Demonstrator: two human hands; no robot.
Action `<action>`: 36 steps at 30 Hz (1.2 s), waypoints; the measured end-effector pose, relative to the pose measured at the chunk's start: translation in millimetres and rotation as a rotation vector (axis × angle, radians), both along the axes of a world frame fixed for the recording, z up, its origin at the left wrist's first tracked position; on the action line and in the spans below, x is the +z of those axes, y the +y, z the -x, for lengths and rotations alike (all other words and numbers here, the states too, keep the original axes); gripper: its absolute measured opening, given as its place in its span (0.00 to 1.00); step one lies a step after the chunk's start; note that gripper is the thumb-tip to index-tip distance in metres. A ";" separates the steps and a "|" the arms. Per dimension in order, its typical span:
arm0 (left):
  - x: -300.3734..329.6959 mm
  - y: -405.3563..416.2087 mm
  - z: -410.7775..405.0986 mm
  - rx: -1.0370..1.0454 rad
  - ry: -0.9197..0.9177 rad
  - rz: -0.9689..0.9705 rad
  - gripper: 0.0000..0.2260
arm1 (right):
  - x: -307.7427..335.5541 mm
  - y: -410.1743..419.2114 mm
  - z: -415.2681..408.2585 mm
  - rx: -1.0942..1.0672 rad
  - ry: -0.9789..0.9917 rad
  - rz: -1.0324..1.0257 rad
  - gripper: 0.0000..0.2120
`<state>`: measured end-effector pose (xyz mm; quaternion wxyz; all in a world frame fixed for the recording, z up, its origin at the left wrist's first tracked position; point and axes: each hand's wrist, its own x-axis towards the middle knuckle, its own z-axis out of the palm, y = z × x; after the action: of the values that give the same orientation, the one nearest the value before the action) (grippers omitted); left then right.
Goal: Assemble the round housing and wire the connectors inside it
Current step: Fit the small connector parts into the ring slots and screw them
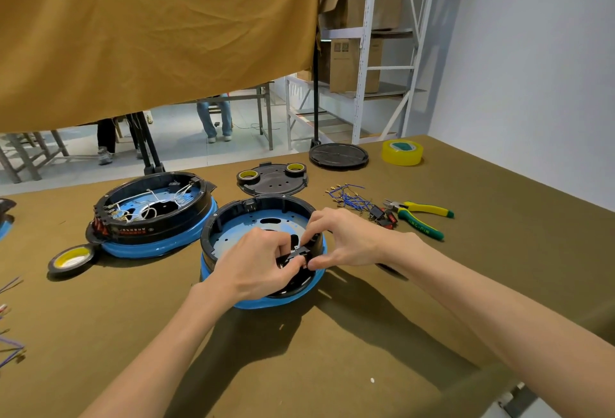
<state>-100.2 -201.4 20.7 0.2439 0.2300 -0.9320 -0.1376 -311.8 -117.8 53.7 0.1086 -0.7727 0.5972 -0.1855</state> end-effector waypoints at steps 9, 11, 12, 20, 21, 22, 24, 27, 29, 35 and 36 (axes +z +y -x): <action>-2.8 -1.4 2.0 -0.008 -0.016 0.092 0.16 | -11.6 10.5 1.0 -0.029 -0.111 0.061 0.19; -2.7 -1.5 6.5 0.018 -0.028 0.094 0.16 | -17.0 15.5 11.4 -0.088 -0.231 0.101 0.25; -2.7 -1.4 9.1 0.036 -0.029 0.095 0.17 | -19.1 17.2 20.6 -0.178 -0.296 0.178 0.25; -1.3 2.3 20.4 0.110 -0.041 0.102 0.17 | -41.1 -0.4 101.9 -1.093 -0.032 -0.002 0.20; -1.4 2.6 21.4 0.121 -0.044 0.101 0.17 | -43.4 -3.5 103.5 -1.094 -0.031 -0.011 0.19; -1.4 2.9 22.1 0.130 -0.048 0.097 0.17 | -45.3 -6.0 105.2 -1.092 -0.029 -0.001 0.17; -1.2 3.4 22.8 0.138 -0.053 0.090 0.16 | -46.8 -8.5 107.3 -1.104 -0.002 0.019 0.12; -1.5 1.2 22.4 0.144 -0.055 0.066 0.16 | -41.5 -5.4 103.7 -1.076 -0.039 0.155 0.12; -0.6 0.6 24.5 0.161 -0.050 0.056 0.16 | -34.5 0.0 90.4 -0.969 -0.195 0.346 0.11; 8.0 16.7 58.6 0.307 -0.048 0.002 0.17 | -12.5 27.2 17.2 -0.681 -0.523 0.513 0.06; 8.9 20.3 62.0 0.323 -0.038 -0.030 0.16 | -13.0 31.5 8.1 -0.651 -0.531 0.502 0.07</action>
<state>-162.2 -181.1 29.6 0.2419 0.3828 -0.8853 -0.1062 -319.9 -86.3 40.7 0.0040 -0.4740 0.6964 -0.5388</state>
